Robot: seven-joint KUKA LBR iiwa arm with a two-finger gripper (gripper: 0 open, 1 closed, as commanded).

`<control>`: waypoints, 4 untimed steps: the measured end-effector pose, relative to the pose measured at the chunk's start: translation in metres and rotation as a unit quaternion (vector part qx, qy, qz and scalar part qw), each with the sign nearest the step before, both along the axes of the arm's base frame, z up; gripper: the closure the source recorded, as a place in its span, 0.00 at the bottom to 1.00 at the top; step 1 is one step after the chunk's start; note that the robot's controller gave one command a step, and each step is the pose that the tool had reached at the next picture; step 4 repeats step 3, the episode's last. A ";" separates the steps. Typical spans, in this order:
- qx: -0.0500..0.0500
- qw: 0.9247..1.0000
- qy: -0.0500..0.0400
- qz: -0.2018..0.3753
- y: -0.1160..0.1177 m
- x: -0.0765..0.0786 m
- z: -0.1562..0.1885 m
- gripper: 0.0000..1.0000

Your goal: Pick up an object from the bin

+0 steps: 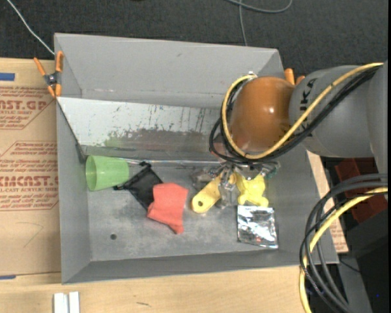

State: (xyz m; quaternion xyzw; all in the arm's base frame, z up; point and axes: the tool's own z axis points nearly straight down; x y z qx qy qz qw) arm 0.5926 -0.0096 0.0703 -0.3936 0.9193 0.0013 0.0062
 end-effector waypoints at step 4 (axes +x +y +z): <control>0.001 0.999 -0.001 0.037 0.006 -0.028 0.138 1.00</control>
Offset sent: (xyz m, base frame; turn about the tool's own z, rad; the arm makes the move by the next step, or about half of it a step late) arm -0.0025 0.0125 0.1399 -0.0274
